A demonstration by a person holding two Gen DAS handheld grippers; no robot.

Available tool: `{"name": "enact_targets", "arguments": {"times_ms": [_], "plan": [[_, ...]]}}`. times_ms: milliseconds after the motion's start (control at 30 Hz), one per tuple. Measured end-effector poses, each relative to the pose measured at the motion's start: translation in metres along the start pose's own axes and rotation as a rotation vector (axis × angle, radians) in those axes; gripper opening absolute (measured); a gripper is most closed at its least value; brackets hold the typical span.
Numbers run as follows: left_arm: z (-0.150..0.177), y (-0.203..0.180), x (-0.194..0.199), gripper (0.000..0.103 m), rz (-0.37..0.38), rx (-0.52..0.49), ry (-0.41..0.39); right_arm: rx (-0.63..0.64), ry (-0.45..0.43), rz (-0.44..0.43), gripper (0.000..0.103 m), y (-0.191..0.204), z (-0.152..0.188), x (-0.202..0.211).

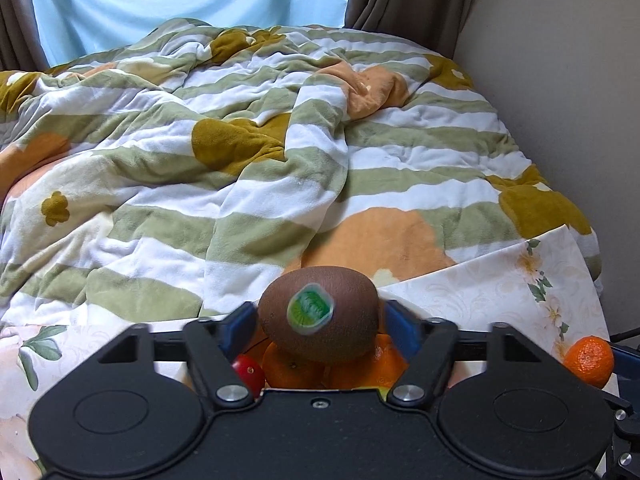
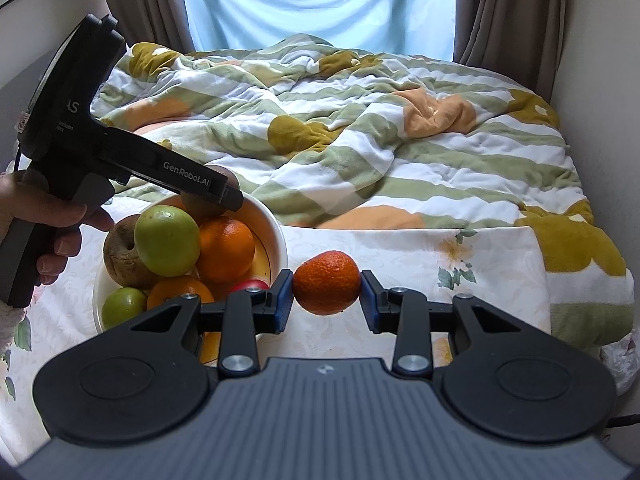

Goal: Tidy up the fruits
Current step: 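Lower the kiwi into the bowl and open the left tool while the right tool carries the tangerine, then lower the small tangerine into the bowl and open the right tool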

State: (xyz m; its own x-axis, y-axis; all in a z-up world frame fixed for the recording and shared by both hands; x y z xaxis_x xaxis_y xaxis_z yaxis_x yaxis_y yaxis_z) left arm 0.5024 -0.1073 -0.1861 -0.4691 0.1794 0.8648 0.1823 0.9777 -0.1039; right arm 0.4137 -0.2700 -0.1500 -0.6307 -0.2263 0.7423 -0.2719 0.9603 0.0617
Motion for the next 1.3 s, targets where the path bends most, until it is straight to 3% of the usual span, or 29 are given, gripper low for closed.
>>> {"name": "enact_targets", "arguments": {"times_ms": [33,333,600,900,1300], "plan": [[-0.001,0.000,0.003,0.091,-0.006,-0.003,-0.013,0.001,-0.002,0.000,0.051,0.001,0.000,0.000],[-0.002,0.005,0.058,0.095,-0.012,0.046,-0.115,0.020,-0.035,-0.004,0.051,0.007,-0.004,0.014],[0.019,0.025,0.118,0.101,-0.059,0.097,-0.211,0.084,-0.064,-0.071,0.051,0.028,-0.015,0.026],[0.063,0.055,0.146,0.102,-0.113,0.160,-0.202,0.157,-0.023,-0.152,0.051,0.056,-0.013,0.009],[0.106,0.079,0.161,0.102,-0.113,0.206,-0.192,0.207,0.046,-0.164,0.051,0.080,0.021,-0.022]]}}
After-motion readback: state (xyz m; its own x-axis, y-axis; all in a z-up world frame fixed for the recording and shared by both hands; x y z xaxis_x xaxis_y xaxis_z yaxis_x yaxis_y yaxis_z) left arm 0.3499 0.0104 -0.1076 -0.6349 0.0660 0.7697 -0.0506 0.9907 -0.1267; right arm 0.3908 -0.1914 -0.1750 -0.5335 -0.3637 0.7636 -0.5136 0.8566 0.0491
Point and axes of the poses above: each gripper's, at about its wrist camera, not at the fingertips, and x roughly against the way its jaws point, y to its left, z to its underside, the point moved 9 cm from there along -x, roughly the way its jaws point, and after that the axes turned 3 degrees about x, right-handed, at the moved point
